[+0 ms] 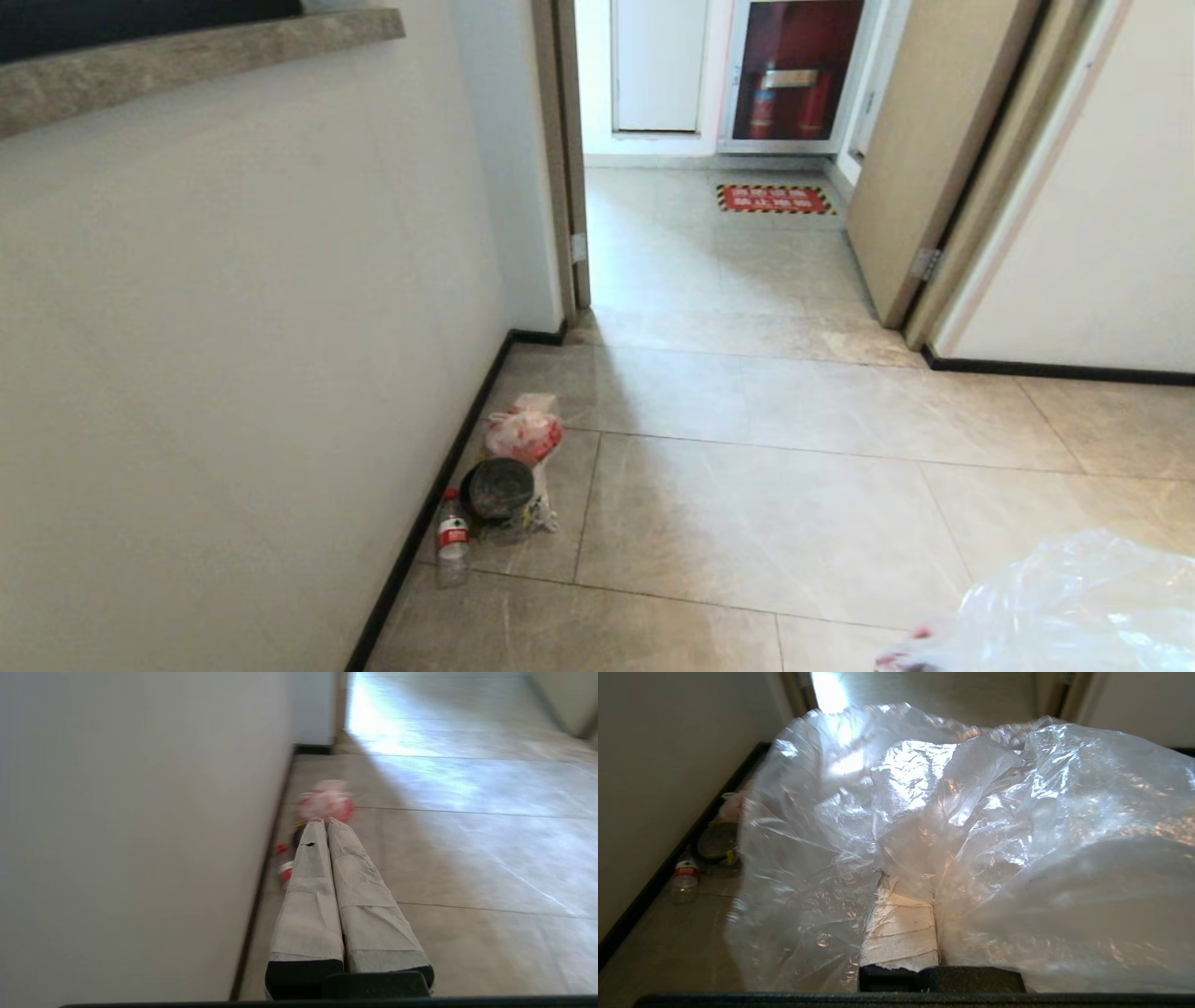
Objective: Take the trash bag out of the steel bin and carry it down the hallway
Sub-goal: Put the trash bag at the door
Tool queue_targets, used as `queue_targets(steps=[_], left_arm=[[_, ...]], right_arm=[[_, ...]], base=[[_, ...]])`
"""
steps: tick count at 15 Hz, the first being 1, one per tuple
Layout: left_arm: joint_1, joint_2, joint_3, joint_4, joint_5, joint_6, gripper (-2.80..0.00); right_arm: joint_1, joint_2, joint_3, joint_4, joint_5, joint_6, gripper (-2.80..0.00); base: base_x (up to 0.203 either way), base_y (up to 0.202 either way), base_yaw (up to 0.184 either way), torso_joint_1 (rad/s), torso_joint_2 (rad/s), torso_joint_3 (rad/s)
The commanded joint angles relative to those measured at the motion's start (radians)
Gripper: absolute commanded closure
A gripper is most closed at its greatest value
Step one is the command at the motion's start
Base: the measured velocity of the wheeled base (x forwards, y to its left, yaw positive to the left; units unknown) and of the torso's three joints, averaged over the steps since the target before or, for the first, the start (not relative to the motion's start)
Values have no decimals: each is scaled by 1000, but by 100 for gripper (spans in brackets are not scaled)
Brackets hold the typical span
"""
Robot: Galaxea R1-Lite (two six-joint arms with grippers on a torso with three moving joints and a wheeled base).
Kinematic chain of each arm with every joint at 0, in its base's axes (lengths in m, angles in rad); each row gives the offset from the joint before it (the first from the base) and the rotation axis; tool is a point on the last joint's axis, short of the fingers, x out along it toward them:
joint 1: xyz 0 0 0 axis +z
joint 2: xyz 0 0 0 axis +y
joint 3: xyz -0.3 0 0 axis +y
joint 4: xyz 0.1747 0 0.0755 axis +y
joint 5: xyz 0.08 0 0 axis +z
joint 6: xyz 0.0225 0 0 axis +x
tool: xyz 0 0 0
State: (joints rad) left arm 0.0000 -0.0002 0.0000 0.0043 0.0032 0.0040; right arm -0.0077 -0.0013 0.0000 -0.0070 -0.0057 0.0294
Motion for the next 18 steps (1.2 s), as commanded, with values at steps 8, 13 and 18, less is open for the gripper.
queue_targets(steps=[8, 13, 18], left_arm=[[0, -1, 0, 0, 0, 1, 0], [0, 0, 0, 0, 0, 2, 0], [0, -1, -2, 1, 2, 6, 0]], right_arm=[[0, 0, 3, -1, 1, 1, 0], [0, 0, 3, -1, 1, 0, 0], [0, 0, 3, -1, 1, 0, 0]], base=[[-1, 9, -167, 4, 3, 2], [0, 0, 0, 0, 0, 0], [0, 0, 0, 0, 0, 0]])
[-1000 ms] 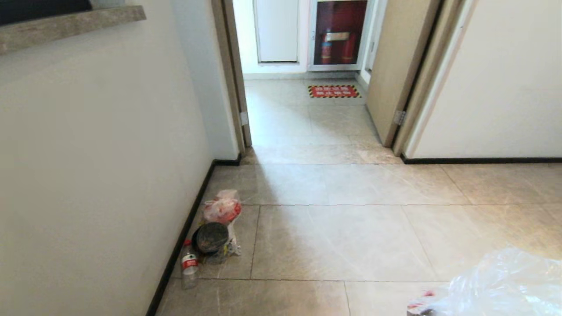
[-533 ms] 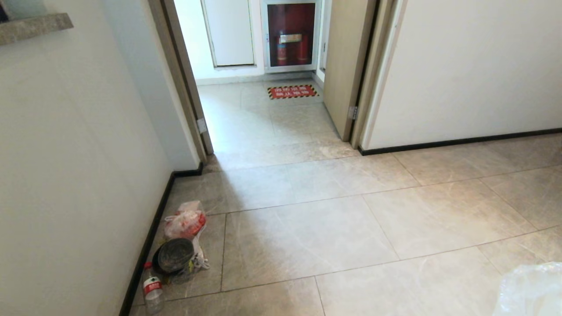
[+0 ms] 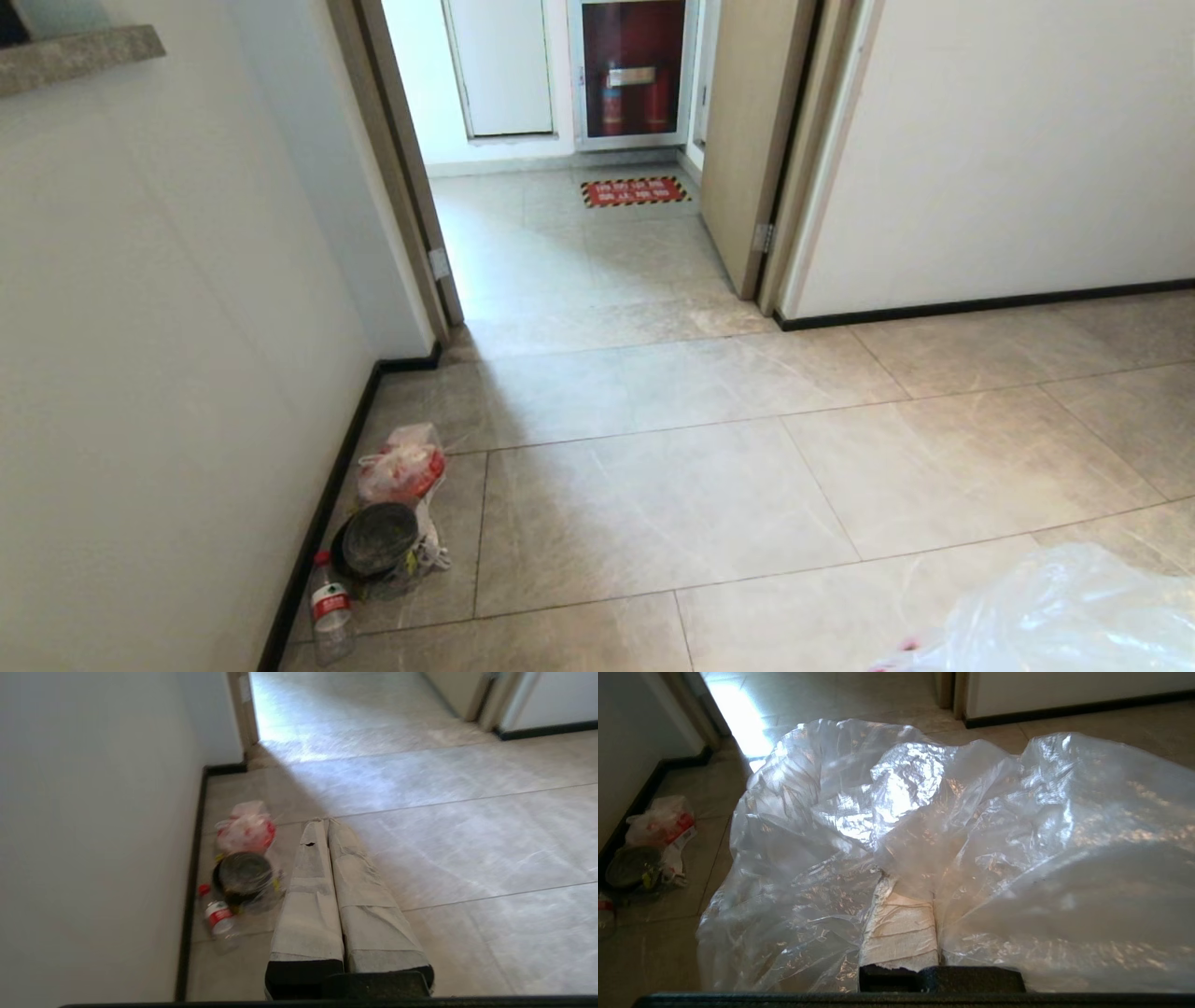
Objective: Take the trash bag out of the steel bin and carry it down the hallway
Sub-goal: Put the trash bag at the door
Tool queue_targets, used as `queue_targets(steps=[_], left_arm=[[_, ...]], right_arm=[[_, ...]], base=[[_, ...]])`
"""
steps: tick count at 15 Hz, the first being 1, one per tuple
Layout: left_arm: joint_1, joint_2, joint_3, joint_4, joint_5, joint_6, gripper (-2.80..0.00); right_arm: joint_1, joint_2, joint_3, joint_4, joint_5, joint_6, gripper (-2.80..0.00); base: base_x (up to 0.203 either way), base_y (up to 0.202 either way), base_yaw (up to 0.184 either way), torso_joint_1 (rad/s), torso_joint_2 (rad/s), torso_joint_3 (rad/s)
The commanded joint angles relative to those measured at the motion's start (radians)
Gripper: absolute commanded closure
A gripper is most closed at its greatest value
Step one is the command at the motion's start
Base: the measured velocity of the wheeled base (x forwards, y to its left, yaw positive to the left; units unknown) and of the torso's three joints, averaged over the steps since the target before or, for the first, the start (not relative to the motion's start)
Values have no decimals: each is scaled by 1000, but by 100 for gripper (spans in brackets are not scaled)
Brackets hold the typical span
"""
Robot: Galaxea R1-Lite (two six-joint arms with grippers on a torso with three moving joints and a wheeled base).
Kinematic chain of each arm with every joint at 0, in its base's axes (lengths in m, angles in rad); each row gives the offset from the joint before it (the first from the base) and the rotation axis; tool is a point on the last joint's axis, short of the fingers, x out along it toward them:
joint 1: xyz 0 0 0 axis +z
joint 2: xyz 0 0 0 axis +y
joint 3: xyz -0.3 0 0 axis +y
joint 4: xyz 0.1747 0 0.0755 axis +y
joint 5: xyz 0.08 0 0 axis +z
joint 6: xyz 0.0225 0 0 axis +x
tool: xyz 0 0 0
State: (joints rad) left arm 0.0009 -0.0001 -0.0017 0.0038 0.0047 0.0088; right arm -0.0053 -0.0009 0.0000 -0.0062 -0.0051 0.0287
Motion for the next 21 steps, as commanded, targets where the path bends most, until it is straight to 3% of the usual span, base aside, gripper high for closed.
queue_targets(steps=[1, 6, 15, 21], left_arm=[[-1, 0, 1, 1, 1, -2, 0], [-1, 0, 2, 2, -2, -3, 0], [-1, -1, 2, 3, -2, -4, 0], [-1, 0, 2, 3, -2, -4, 0]], right_arm=[[-2, -1, 3, -3, 1, 0, 0], [-2, -1, 3, -3, 0, 0, 0], [-1, 1, 3, -1, -3, -1, 0], [-1, 1, 3, -1, -1, -1, 0]], base=[[6, -79, -11, 3, 1, -1], [1, -153, -4, 3, 3, 4], [0, 0, -4, 1, 0, 0], [0, -8, 147, 3, 5, 2]])
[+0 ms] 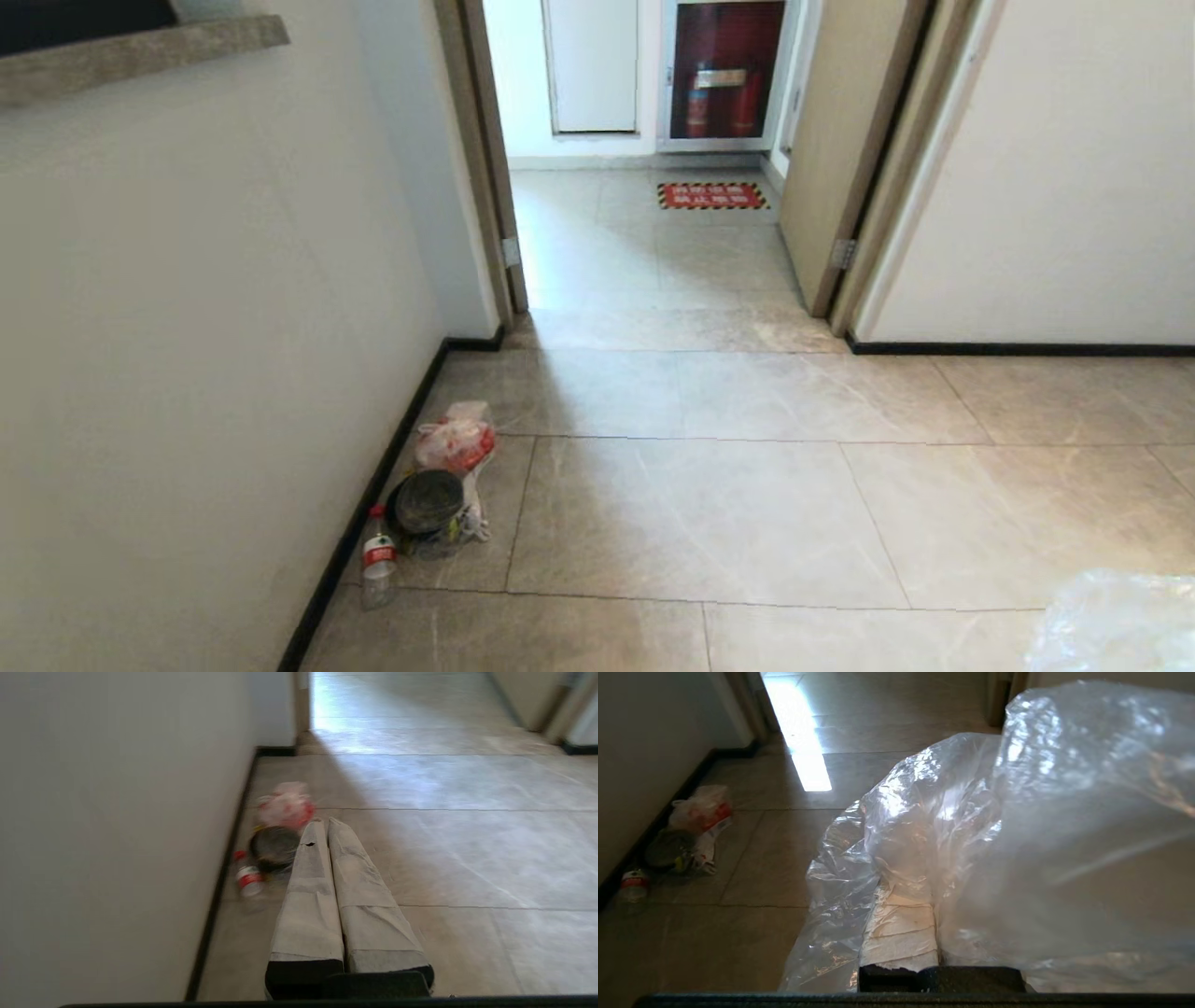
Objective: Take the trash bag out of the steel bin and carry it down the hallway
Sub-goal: Put the trash bag at the door
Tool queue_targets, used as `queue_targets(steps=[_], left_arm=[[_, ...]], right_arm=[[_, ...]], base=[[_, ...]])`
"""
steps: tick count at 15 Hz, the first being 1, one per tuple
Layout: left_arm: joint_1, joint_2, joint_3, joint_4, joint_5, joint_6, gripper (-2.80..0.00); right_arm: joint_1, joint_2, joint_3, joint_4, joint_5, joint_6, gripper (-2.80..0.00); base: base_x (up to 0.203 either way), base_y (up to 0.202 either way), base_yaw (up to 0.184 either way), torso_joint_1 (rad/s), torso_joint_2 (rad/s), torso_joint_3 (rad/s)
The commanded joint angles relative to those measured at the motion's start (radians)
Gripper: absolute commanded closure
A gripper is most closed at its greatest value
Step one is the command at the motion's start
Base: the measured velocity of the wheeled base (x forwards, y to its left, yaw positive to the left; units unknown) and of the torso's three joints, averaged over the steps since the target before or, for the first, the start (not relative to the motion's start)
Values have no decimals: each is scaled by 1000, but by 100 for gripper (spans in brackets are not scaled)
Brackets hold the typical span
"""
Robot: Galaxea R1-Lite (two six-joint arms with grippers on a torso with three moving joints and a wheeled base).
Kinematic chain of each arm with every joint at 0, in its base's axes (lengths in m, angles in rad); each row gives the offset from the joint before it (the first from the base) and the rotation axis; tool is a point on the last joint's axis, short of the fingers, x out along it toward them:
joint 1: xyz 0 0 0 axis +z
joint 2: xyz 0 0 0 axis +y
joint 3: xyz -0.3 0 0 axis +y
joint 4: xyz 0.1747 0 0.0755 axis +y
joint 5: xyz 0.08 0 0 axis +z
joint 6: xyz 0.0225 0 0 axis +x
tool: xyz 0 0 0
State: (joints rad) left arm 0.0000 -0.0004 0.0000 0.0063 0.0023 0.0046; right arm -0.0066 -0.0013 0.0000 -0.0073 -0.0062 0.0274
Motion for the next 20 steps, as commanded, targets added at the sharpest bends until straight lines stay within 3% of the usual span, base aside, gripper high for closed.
queue_targets(steps=[1, 20], left_arm=[[0, -1, -1, 1, 1, 0, 0], [0, 0, 0, 1, 1, -1, 0]], right_arm=[[0, 1, 3, 0, 0, 0, 0], [0, 1, 3, 0, 0, 0, 0]], base=[[1, -8, 178, 3, 6, 3], [1, -9, 173, 1, 2, 2]])
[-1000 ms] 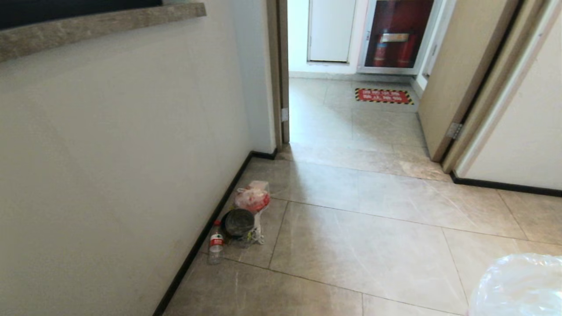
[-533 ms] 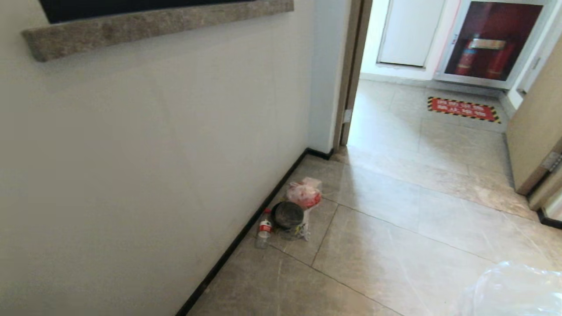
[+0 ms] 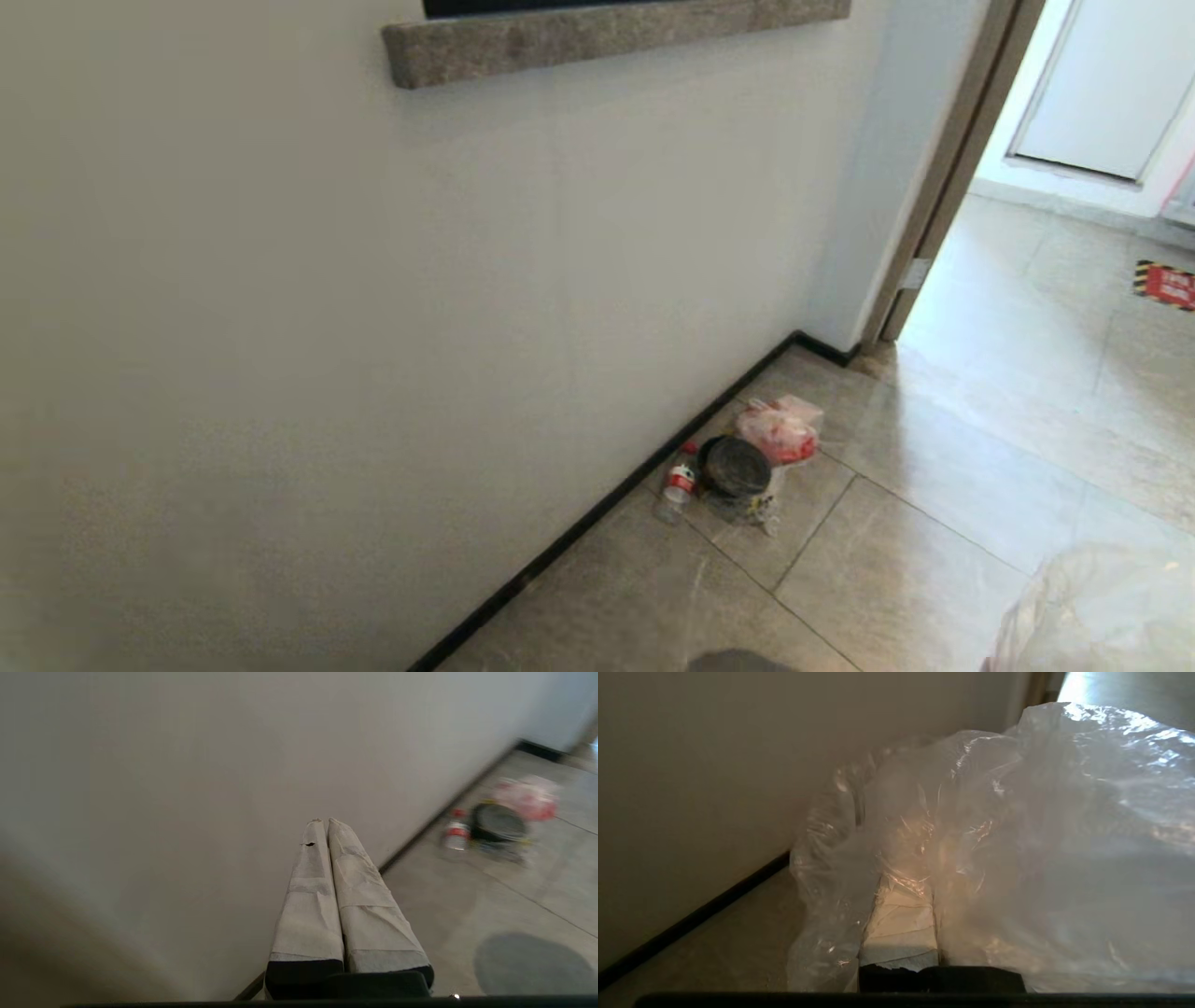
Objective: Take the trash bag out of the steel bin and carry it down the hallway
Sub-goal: Put the trash bag at the door
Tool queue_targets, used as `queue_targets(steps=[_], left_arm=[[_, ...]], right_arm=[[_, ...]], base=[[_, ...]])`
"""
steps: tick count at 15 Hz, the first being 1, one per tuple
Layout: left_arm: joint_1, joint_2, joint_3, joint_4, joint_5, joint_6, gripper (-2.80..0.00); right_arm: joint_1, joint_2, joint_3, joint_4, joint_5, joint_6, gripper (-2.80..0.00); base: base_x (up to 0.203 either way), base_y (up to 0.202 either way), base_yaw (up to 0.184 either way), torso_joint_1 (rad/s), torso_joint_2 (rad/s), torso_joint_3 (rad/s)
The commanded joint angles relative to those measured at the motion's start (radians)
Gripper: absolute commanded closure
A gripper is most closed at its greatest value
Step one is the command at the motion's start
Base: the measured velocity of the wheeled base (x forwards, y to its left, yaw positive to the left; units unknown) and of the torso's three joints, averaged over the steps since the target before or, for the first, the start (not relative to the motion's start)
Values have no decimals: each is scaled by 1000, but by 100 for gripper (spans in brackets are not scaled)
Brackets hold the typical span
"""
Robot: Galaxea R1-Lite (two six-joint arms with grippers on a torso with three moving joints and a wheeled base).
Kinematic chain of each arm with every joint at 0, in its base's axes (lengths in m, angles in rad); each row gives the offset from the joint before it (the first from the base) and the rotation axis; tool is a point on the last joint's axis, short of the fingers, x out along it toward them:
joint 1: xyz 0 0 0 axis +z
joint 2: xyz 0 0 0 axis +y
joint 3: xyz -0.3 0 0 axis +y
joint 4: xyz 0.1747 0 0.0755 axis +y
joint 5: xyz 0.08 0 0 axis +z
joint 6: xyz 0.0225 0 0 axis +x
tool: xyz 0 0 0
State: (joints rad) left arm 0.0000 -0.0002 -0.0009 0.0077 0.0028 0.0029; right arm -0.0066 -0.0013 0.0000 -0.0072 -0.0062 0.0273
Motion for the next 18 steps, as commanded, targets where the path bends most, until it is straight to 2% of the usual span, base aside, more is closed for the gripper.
queue_targets(steps=[1, 18], left_arm=[[0, 0, 0, 0, 0, 0, 0], [0, 0, 1, 0, 0, -1, 0]], right_arm=[[0, 1, 3, 0, 0, 0, 0], [0, 0, 3, 1, 0, 2, 0]], base=[[1, -7, 175, 4, -2, 2], [2, -8, 172, 2, 3, 2]])
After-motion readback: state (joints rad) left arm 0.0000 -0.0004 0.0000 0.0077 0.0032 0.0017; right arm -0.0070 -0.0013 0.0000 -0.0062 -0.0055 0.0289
